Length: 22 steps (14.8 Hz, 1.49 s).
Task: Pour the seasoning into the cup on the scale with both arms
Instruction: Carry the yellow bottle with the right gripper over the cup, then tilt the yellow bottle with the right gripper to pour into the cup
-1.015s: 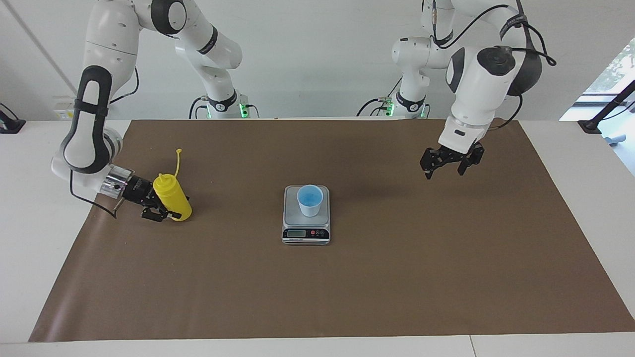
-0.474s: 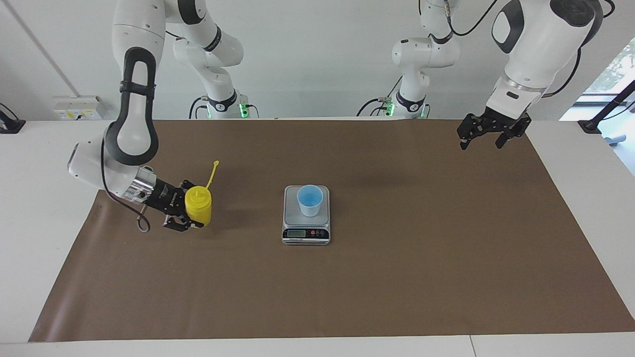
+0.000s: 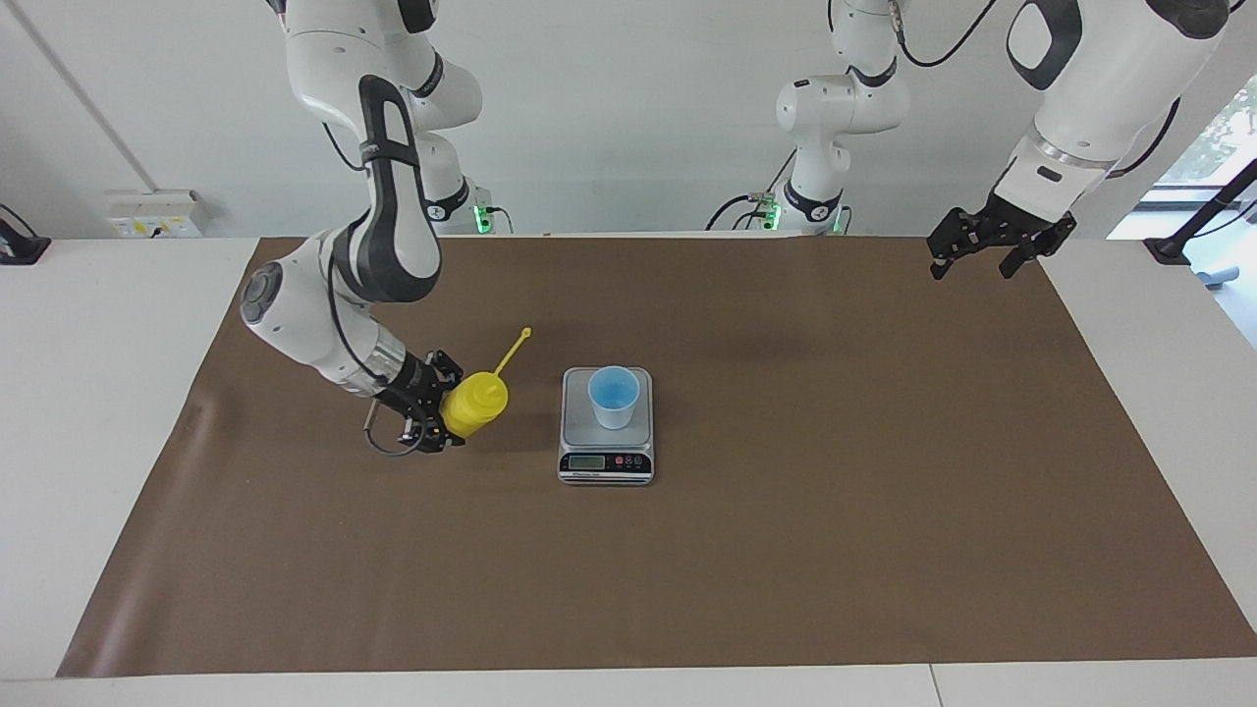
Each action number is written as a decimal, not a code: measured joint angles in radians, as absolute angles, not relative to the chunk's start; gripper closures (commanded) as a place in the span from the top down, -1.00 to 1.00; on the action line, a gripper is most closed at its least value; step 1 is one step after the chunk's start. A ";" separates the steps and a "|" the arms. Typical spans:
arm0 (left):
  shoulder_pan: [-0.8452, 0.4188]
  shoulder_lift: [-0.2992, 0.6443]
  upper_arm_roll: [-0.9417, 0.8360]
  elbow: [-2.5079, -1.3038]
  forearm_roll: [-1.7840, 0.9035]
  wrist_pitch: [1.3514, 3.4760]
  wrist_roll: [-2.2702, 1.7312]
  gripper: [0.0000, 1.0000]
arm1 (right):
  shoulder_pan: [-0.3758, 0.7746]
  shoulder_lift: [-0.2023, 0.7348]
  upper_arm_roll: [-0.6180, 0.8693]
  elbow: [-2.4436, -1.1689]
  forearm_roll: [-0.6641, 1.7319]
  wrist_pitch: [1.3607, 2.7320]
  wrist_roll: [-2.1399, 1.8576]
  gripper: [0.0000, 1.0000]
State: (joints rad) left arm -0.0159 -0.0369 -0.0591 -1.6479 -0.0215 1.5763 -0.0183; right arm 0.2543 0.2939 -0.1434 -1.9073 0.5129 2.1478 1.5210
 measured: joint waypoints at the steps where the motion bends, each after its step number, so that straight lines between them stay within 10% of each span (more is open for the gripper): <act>1: -0.016 -0.037 -0.059 -1.648 -0.022 1.576 -0.018 1.00 | 0.283 0.292 -0.143 -1.905 0.459 2.158 1.573 -1.00; 14: -0.016 -0.038 -0.061 -1.648 -0.022 1.574 -0.018 1.00 | 0.450 0.286 -0.143 -1.887 -0.027 2.163 1.733 -1.00; 22: -0.016 -0.039 -0.060 -1.648 -0.022 1.574 -0.018 1.00 | 0.498 0.364 -0.142 -1.613 -0.233 1.865 1.791 -1.00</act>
State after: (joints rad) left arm -0.0160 -0.0385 -0.0605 -1.6479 -0.0217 1.5735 -0.0183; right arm 0.4983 0.3638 -0.1419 -1.6132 -0.2330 1.8654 1.7912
